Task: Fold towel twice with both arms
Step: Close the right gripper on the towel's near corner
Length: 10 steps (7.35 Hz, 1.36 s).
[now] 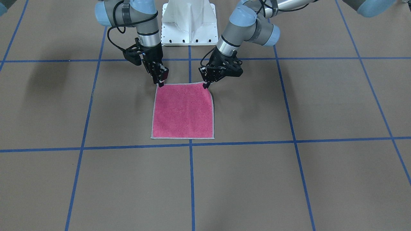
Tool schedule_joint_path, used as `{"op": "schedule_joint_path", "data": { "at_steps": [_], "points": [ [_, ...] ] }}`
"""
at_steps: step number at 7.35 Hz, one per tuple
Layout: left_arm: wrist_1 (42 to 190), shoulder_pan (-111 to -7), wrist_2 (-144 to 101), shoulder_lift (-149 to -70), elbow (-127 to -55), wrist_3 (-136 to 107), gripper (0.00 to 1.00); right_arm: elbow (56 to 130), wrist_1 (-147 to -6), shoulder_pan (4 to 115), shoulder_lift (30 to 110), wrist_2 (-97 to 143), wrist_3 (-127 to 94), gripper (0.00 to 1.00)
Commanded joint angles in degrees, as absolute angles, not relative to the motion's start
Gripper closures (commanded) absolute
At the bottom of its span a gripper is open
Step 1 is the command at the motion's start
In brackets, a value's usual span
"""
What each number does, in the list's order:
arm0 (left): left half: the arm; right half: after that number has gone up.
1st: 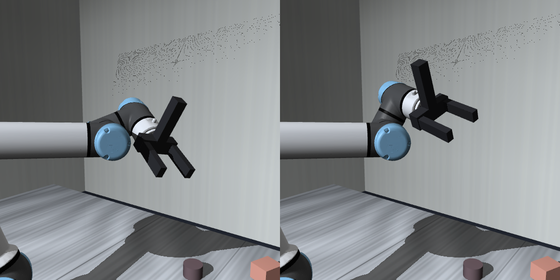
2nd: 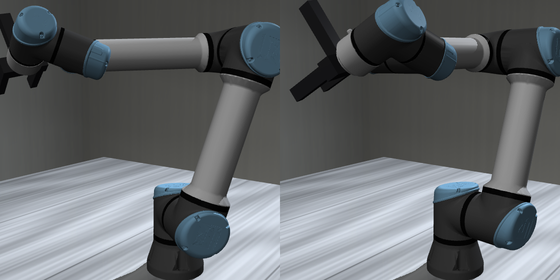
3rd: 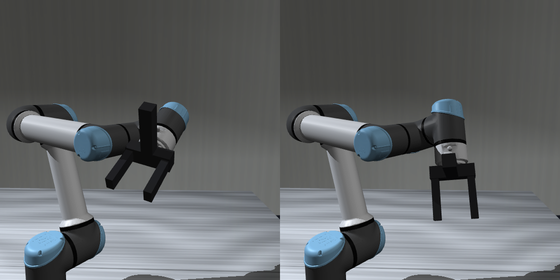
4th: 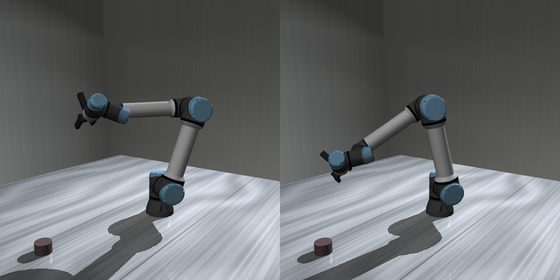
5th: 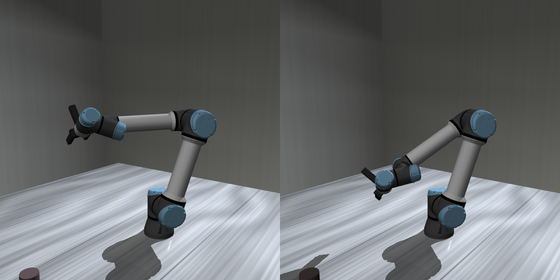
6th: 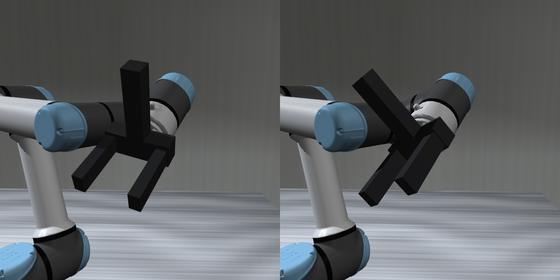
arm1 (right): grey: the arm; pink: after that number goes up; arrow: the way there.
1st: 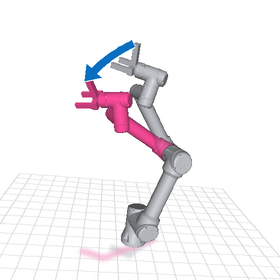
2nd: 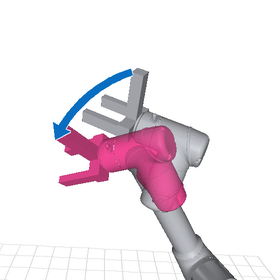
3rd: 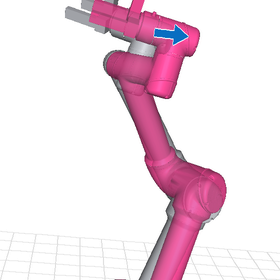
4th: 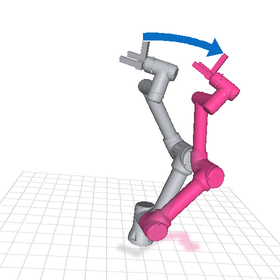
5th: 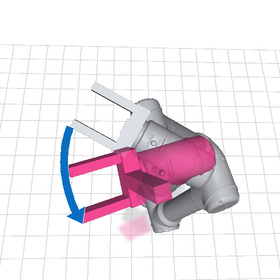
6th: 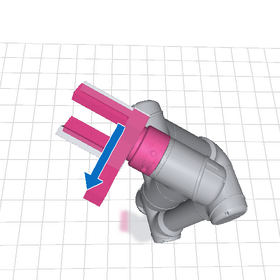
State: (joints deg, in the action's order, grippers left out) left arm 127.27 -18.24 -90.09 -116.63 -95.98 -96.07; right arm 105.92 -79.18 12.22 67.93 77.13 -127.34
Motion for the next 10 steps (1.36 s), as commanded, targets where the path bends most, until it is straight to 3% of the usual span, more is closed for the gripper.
{"op": "schedule_joint_path", "data": {
  "at_steps": [1,3,6,8,10],
  "points": [
    [127.3,-18.3,-90.1,-116.6,-96.0,-96.1,0.97,105.5,-79.2,12.2,67.9,77.0,-127.4,0.64],
    [127.3,-18.3,-90.1,-116.6,-95.9,-96.1,0.97,105.4,-79.2,12.3,67.9,77.1,-126.8,0.63],
    [127.3,-18.3,-90.0,-116.6,-95.9,-96.1,0.97,105.8,-79.3,12.7,68.0,77.3,-124.3,0.46],
    [127.3,-18.3,-90.0,-116.5,-95.9,-96.1,0.97,105.6,-79.3,12.7,68.2,77.5,-123.5,0.43],
    [127.3,-18.3,-90.1,-116.5,-95.9,-96.1,0.97,105.4,-79.3,12.5,67.9,77.3,-123.6,0.46]
  ]
}}
